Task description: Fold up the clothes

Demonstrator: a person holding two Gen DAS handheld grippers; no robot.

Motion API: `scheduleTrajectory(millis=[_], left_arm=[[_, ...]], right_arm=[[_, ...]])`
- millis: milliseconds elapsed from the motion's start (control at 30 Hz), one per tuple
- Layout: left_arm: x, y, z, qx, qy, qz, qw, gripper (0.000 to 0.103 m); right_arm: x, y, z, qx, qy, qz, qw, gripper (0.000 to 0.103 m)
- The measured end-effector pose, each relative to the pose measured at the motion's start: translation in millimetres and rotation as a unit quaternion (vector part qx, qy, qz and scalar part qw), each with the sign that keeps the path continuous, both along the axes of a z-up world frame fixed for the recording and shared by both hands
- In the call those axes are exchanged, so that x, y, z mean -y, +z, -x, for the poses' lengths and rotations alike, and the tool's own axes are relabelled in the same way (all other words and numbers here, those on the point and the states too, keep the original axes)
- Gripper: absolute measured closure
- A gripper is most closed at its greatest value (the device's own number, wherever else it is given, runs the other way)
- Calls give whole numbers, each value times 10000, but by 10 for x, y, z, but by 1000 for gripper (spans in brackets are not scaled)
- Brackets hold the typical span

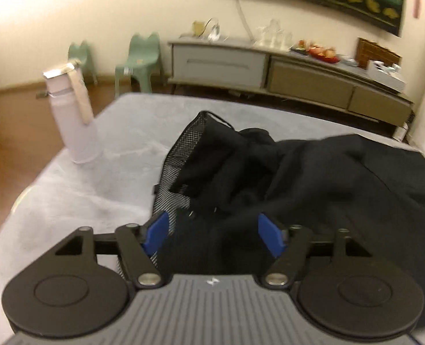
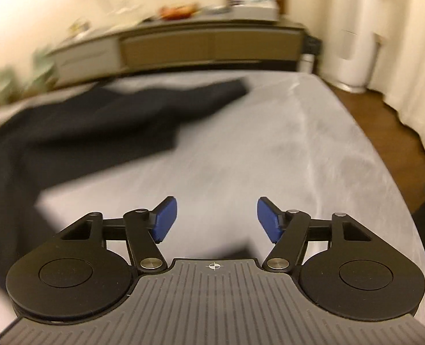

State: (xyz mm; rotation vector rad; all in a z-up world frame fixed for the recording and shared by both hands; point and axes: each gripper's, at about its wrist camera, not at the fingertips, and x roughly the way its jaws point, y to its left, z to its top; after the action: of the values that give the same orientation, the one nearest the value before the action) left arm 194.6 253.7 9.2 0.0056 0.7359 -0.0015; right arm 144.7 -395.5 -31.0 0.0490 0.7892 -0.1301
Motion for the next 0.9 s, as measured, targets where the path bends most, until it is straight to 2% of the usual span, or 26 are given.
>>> scheduleTrajectory(millis=[67, 100, 167, 333, 400, 433, 467, 500, 533, 567, 633, 733, 800, 900], left_arm=[[29, 20, 245, 114, -189, -119, 9997, 19], [45, 19, 369, 153, -273, -183, 9993, 17], [107, -11, 570, 169, -425, -282, 9986, 15], [229, -213, 646, -81, -619, -201, 9979, 13], [267, -329, 573, -164, -592, -273, 9977, 14], [271, -382, 517, -199, -578, -298, 9977, 15], [282, -412, 475, -239, -562, -304, 9977, 29], [293, -437, 436, -280, -545, -307, 9976, 61], [271, -452, 398, -384, -564, -215, 9974, 82], [236, -426, 400, -409, -590, -68, 9974, 98], [184, -300, 458, -302, -743, 173, 9966, 99], [138, 27, 737, 68, -1403, 447, 9891, 99], [115, 118, 912, 78, -1810, 600, 9816, 99], [180, -51, 999, -301, -2039, 271, 9782, 94]], right_arm=[[-79, -44, 250, -72, 127, 159, 9998, 17], [-118, -66, 375, -107, 191, 239, 9995, 16], [-175, -119, 580, -183, 264, 359, 9988, 15], [-126, -373, 531, -293, 83, 170, 9994, 17], [-118, -381, 471, -261, 56, -1, 9996, 36], [-132, -364, 446, -252, 66, -87, 9996, 60], [-166, -350, 425, -247, 72, -122, 9996, 88], [-202, -328, 402, -248, 84, -76, 9996, 98], [-231, -291, 386, -211, 130, 44, 9997, 99], [-239, -216, 390, -103, 161, 169, 9997, 100], [-199, 31, 445, 242, 85, 411, 9988, 101], [121, 560, 671, 922, -490, 475, 9934, 102], [334, 621, 730, 825, -800, 538, 9919, 102], [643, 576, 771, 423, -1218, 654, 9895, 101]])
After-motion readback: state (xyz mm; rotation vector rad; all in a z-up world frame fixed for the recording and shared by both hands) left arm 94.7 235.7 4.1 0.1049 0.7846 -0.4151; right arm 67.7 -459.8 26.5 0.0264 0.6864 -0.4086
